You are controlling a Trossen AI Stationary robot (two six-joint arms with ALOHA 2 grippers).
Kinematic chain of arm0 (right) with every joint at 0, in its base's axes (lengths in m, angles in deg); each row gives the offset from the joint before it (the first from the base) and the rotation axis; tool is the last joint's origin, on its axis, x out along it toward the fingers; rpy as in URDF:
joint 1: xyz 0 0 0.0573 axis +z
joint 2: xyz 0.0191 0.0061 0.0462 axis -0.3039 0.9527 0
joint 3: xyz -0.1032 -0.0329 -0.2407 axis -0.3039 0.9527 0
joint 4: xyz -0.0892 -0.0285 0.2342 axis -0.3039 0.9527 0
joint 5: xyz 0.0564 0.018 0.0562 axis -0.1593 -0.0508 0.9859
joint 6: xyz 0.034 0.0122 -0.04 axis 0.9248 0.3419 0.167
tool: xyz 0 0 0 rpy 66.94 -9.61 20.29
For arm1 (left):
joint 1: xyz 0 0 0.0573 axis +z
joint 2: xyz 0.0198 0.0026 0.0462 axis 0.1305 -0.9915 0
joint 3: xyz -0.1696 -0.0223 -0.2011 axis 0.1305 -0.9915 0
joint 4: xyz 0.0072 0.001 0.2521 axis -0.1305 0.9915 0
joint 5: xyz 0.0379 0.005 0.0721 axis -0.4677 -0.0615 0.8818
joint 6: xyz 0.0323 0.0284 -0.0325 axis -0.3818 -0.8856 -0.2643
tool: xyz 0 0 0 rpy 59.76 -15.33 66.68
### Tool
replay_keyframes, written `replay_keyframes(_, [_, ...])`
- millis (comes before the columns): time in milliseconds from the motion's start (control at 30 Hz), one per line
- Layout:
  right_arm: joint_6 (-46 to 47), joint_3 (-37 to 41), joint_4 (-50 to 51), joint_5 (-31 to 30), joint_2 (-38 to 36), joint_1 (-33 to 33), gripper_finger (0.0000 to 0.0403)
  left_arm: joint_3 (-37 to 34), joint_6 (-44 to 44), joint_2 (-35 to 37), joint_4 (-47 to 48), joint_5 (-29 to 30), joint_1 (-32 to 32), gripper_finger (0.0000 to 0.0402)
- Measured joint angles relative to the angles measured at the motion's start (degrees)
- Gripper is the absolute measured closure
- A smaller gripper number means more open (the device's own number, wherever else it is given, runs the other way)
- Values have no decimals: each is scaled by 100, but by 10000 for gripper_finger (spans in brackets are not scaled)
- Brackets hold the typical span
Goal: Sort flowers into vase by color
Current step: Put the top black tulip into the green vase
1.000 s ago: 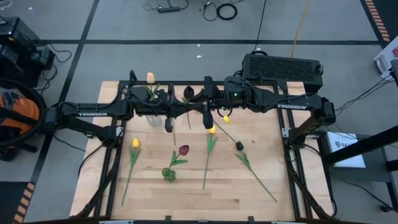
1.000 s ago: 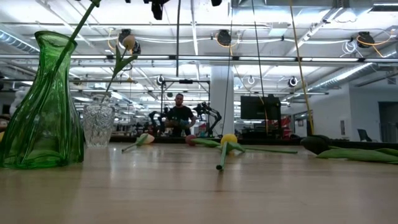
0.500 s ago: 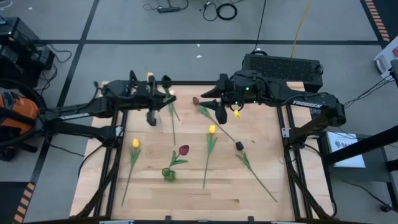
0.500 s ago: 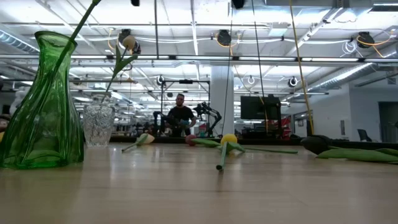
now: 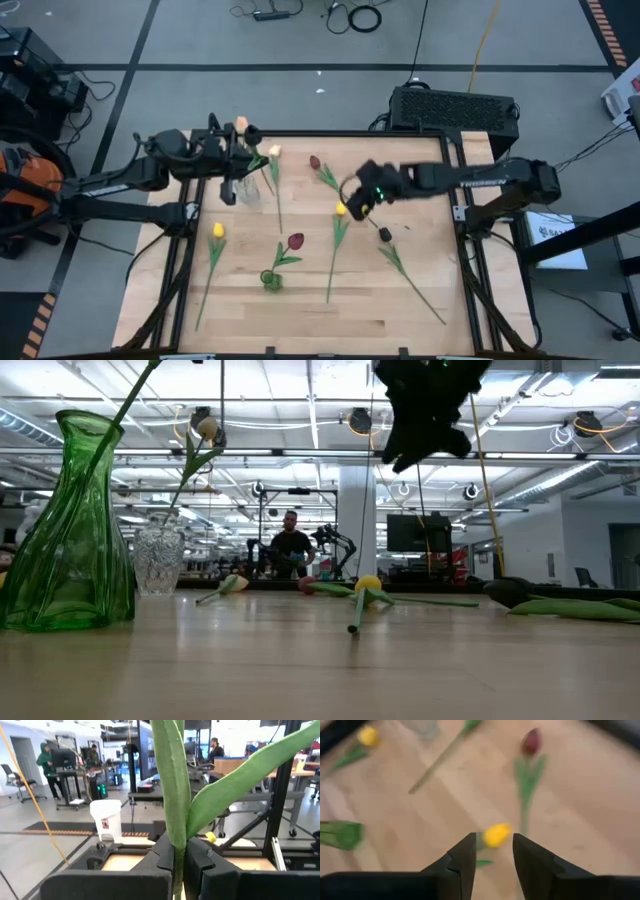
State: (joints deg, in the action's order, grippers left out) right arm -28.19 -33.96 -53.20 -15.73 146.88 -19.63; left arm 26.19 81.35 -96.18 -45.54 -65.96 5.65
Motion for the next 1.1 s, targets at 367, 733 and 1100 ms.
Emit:
replay_keyframes(367, [729,2589,-2692,-737,-2077,1351,321,2,483,210,491,932,-1037,388])
replay_keyframes(733, [743,3117,-2690,-752,-3427,1859,328,553,647,-322,523,4871,-3843,388])
replay_keyframes(1100, [356,3121,-2661,-608,-3523,2189,328,914,1461,-1610,348,7837,-5794,388])
